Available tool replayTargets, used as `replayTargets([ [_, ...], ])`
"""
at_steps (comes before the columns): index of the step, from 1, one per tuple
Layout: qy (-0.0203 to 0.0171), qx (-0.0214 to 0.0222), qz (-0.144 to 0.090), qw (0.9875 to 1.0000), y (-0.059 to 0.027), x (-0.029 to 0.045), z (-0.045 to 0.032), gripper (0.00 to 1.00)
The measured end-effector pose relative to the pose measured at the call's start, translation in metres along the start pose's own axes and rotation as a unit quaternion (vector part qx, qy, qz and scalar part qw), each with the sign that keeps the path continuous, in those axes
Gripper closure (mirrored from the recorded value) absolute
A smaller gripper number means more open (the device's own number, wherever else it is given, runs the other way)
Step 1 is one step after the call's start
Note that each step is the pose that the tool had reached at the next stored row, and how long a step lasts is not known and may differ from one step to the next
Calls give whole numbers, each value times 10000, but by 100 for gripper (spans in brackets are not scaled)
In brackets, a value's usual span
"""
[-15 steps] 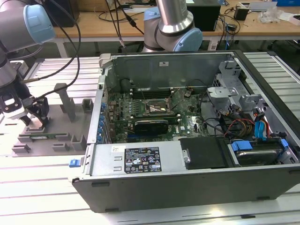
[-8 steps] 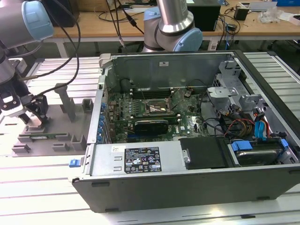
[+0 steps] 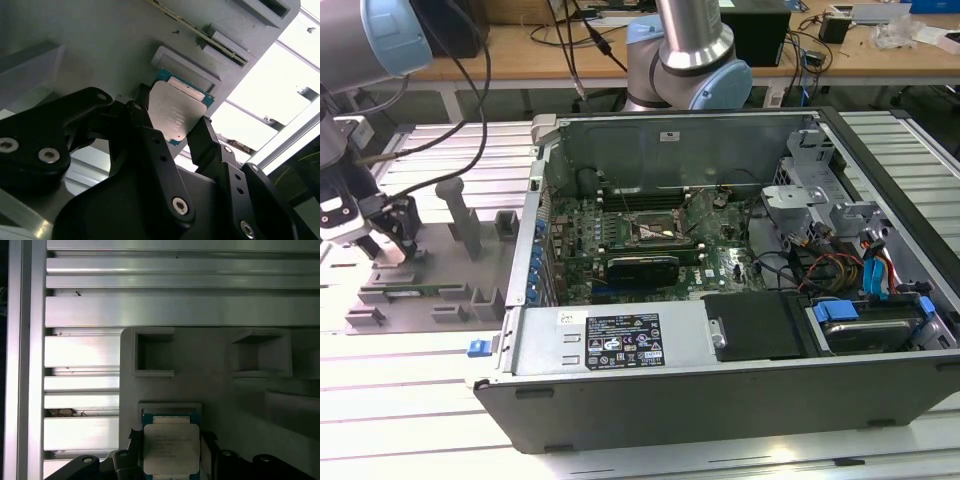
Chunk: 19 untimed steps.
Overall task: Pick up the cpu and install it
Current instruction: 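Pick up the cpu and move it towards the insertion slot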
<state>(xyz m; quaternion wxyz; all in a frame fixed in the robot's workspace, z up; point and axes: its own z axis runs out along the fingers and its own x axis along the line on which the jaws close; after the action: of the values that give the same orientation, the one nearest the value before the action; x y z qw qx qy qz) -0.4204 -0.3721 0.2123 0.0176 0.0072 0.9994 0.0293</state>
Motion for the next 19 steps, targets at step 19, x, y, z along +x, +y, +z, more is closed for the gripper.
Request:
replayTargets([
  [19, 0, 0, 0, 10000, 38, -9, -270, 45],
])
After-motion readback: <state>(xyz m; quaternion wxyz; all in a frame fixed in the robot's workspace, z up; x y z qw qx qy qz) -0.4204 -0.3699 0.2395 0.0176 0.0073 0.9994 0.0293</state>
